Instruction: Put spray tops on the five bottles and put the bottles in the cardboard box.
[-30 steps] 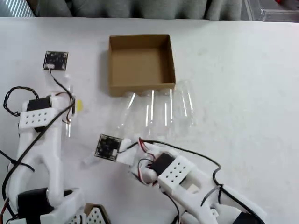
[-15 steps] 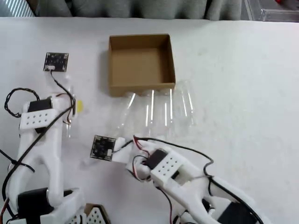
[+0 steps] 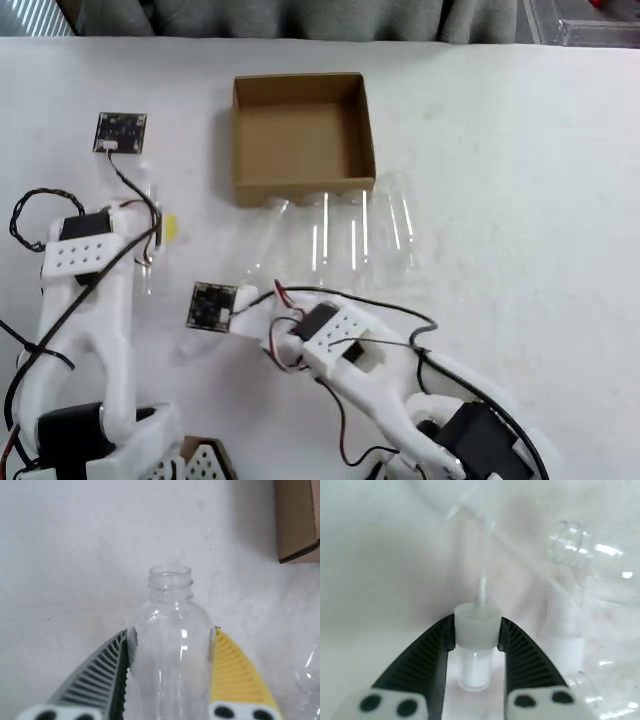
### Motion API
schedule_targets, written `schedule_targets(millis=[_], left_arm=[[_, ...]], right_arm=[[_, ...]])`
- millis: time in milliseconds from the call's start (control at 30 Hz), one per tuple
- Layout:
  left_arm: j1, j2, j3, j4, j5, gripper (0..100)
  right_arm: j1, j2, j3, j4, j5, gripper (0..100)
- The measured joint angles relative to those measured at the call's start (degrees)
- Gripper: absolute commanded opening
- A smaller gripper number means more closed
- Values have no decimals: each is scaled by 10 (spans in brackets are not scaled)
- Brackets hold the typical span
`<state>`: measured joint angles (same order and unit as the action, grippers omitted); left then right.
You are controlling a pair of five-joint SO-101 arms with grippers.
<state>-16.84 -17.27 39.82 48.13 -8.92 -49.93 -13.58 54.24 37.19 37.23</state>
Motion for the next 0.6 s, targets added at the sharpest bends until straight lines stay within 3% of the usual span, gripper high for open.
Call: schedule_targets(millis=[200, 367, 600], left_arm=[[0, 0, 0, 0, 0, 20], [0, 0, 0, -1, 0, 20], [0, 0, 1, -4, 0, 20]], right_arm=[[39, 1, -112, 207, 2, 15], [157, 1, -198, 368, 25, 15], [342, -4, -236, 440, 141, 15]])
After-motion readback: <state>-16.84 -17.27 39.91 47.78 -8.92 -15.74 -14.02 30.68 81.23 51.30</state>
